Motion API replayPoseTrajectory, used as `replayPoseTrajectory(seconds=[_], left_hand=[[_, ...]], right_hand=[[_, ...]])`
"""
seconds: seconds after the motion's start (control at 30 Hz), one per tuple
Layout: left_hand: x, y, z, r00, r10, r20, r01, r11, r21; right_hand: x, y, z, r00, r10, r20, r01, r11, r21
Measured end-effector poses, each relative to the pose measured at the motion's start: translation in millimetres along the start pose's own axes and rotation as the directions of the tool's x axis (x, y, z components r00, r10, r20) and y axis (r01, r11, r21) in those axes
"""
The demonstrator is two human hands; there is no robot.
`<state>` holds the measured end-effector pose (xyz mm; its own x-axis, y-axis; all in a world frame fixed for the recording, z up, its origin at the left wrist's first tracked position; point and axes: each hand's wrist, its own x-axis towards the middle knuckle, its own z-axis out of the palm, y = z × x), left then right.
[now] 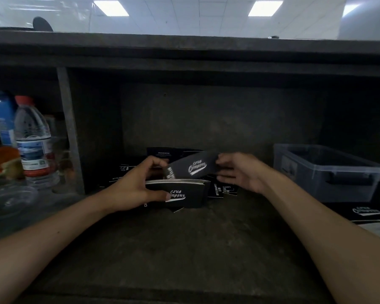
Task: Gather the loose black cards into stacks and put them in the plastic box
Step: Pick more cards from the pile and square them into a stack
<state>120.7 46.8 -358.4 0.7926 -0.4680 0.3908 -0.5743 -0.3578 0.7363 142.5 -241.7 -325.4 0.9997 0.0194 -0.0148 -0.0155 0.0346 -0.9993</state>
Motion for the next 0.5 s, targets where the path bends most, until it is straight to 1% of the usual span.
replayPoseTrajectory(seconds=[0.03,0.07,0.1,0.13,0.17,0.2,0.23,0.27,0.33,0.4,0.43,0.5], left_hand=[[0.2,-0.7,-0.1,1.000,-0.008,-0.013,0.007,1.000,-0.014],[0.4,-1.4,-0.4,1.000,-0.013,-0.024,0.013,1.000,-0.009],[0.5,-2.1,-0.6,1.000,-0.019,-0.024,0.019,1.000,-0.006],[0.4,-2.6,-0.7,1.000,-0.025,-0.013,0.025,1.000,-0.013],[-0.1,-2.7,-0.7,1.000,-0.024,0.001,0.024,1.000,-0.017],[-0.7,-2.2,-0.4,1.000,-0.013,0.010,0.013,1.000,-0.004],[-1.3,-1.0,-0.4,1.000,0.001,0.013,-0.002,1.000,0.025],[-2.0,0.6,-0.2,1.000,0.016,0.013,-0.017,0.998,0.059],[-3.0,3.9,0.7,0.999,0.050,0.012,-0.051,0.991,0.127],[-3.6,6.2,1.9,0.998,0.062,0.014,-0.064,0.985,0.158],[-3.8,6.8,2.3,0.998,0.059,0.015,-0.060,0.985,0.162],[-3.5,7.1,2.6,0.999,0.051,0.013,-0.053,0.983,0.178]], right_hand=[[0.0,3.3,-0.5,0.998,0.031,0.058,-0.022,0.988,-0.150],[0.4,5.7,-0.9,0.995,0.038,0.088,-0.011,0.959,-0.284],[0.7,7.4,-0.7,0.996,0.011,0.089,0.024,0.924,-0.382],[0.8,8.9,-1.0,0.996,-0.052,0.071,0.078,0.889,-0.450],[2.1,10.6,-1.4,0.988,-0.146,0.043,0.147,0.844,-0.516],[4.9,12.6,-2.6,0.967,-0.254,0.026,0.220,0.775,-0.592],[8.4,15.4,-3.7,0.941,-0.336,0.044,0.278,0.689,-0.670],[11.1,19.5,-4.8,0.927,-0.366,0.084,0.306,0.609,-0.732],[13.5,28.6,-5.2,0.935,-0.307,0.179,0.314,0.477,-0.821],[16.1,32.9,-4.9,0.940,-0.251,0.233,0.310,0.336,-0.889],[17.2,33.2,-5.7,0.938,-0.262,0.226,0.299,0.284,-0.911],[17.0,29.4,-8.4,0.933,-0.315,0.176,0.250,0.211,-0.945]])
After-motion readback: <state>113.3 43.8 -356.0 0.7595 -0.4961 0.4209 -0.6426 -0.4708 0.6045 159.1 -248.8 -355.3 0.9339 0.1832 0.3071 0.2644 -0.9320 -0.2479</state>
